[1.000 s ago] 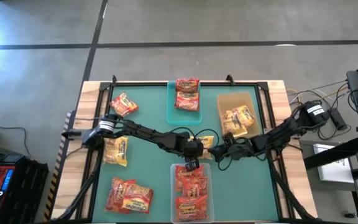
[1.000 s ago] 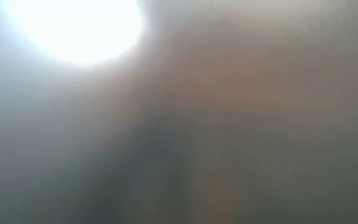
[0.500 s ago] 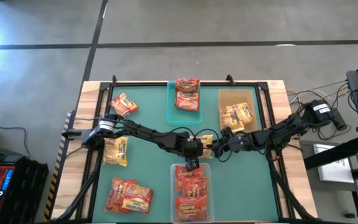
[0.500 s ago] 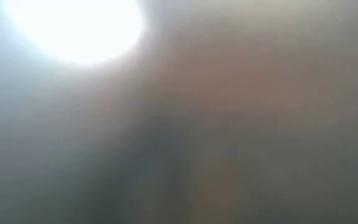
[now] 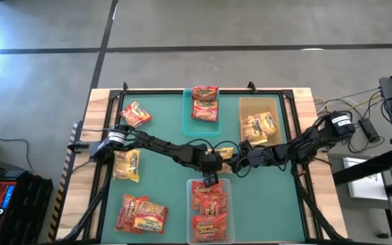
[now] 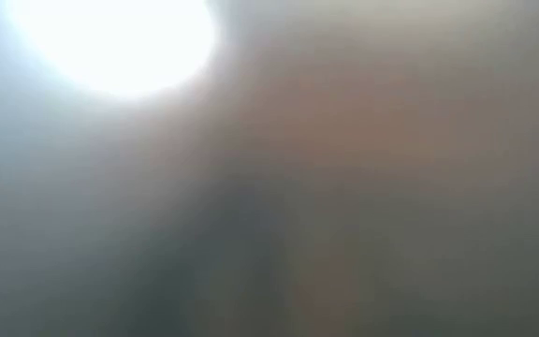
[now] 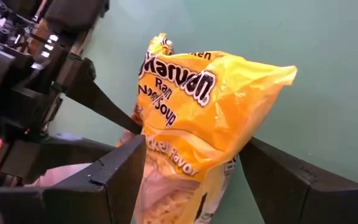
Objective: Sort Maruchan noodles
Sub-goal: Put the top yellow noodle pack into the transparent orange bin
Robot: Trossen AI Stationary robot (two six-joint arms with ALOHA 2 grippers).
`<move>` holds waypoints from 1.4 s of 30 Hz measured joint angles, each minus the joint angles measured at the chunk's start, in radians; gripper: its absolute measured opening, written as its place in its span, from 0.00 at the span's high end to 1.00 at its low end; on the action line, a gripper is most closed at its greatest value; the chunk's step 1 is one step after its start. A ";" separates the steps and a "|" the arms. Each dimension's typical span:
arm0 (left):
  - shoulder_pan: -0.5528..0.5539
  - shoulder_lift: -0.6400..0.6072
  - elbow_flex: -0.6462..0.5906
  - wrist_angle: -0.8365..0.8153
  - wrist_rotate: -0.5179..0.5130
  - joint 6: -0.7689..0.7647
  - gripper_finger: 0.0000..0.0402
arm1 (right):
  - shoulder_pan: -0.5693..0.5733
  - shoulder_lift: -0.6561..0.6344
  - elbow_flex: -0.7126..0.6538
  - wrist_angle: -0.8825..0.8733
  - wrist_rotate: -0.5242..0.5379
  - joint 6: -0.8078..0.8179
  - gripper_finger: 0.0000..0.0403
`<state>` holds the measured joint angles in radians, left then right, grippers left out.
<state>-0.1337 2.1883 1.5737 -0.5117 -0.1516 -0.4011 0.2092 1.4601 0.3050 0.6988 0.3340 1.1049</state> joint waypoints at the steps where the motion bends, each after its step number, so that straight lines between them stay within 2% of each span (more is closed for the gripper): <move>1: 0.000 0.000 0.000 0.000 0.000 0.000 0.81 | -0.001 0.012 0.000 0.008 -0.001 0.003 0.39; 8: -0.001 0.000 0.000 0.001 -0.011 0.000 0.81 | -0.001 0.090 0.000 0.113 0.022 -0.004 0.39; 20: -0.001 0.001 -0.001 0.025 -0.023 0.000 0.81 | -0.001 0.098 0.000 0.126 -0.001 -0.039 0.40; 35: -0.001 0.000 -0.002 0.068 -0.028 -0.031 0.81 | 0.000 0.099 0.000 0.124 -0.008 -0.075 0.63; 42: -0.026 -0.038 -0.004 0.044 -0.122 -0.071 0.81 | -0.001 0.099 0.002 0.129 -0.009 -0.104 0.68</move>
<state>-0.1593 2.1502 1.5700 -0.4676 -0.2739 -0.4724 0.2085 1.5587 0.3069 0.8282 0.3250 1.0011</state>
